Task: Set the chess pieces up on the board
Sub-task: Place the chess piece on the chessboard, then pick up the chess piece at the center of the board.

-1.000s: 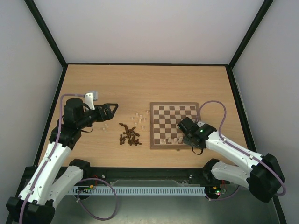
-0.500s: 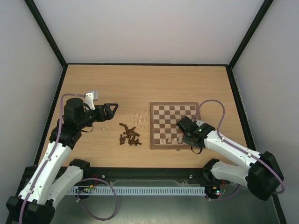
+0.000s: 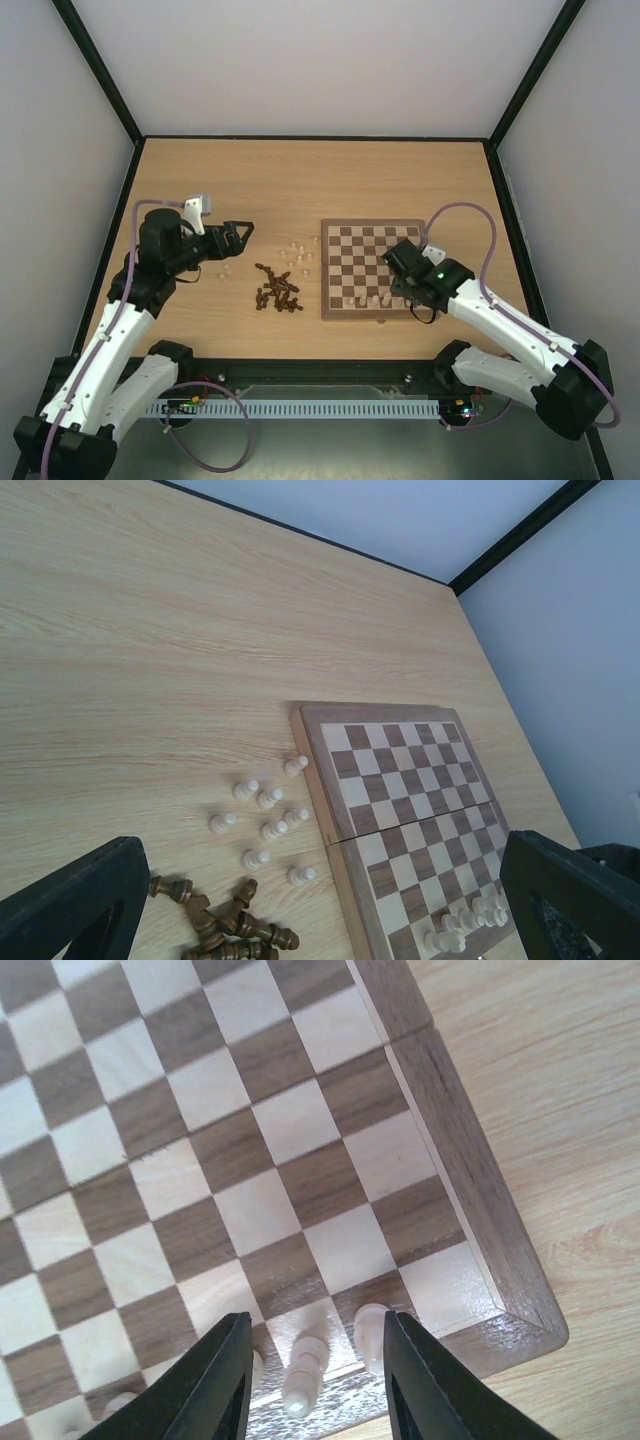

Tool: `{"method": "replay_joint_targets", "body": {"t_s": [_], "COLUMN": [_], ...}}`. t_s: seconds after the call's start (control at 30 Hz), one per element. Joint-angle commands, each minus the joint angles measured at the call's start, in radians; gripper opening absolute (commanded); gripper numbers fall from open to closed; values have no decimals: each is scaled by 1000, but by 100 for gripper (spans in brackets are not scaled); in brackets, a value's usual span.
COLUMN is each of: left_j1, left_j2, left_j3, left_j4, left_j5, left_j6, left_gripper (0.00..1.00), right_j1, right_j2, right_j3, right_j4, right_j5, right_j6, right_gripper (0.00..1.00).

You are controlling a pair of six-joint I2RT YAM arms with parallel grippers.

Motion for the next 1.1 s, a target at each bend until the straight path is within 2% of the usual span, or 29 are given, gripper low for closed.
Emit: {"method": "replay_joint_targets", "body": {"t_s": [0.0,0.2,0.5,0.57,0.9,1.07], "left_j1": [-3,-1,40,48,128,172], "left_j2": [15,10,-31,-48,-90,-156], "left_j3": [8,28,43,34,-8,0], "left_j4": [15,-6,-58,-67,-116,-149], "left_j5": [-14,-63,-108,-129,-143,-162], "left_j6": [9,18,8,-4,-57,-79], "left_gripper": [99,99,100,99,100,99], "right_j1": [-2,-2,7,15,183,252], "right_j2": [-34,-49,92,146,554,758], "right_j3": [67,147,280,310,585,733], "right_j4": [-83,-36,148,186,287,314], "right_j5": [60,51,-135,-172,-257,-315], "right_j6": [-8,-94,-301,-339,-448,-478], "right_gripper": [41,47,88,93,90,72]}}
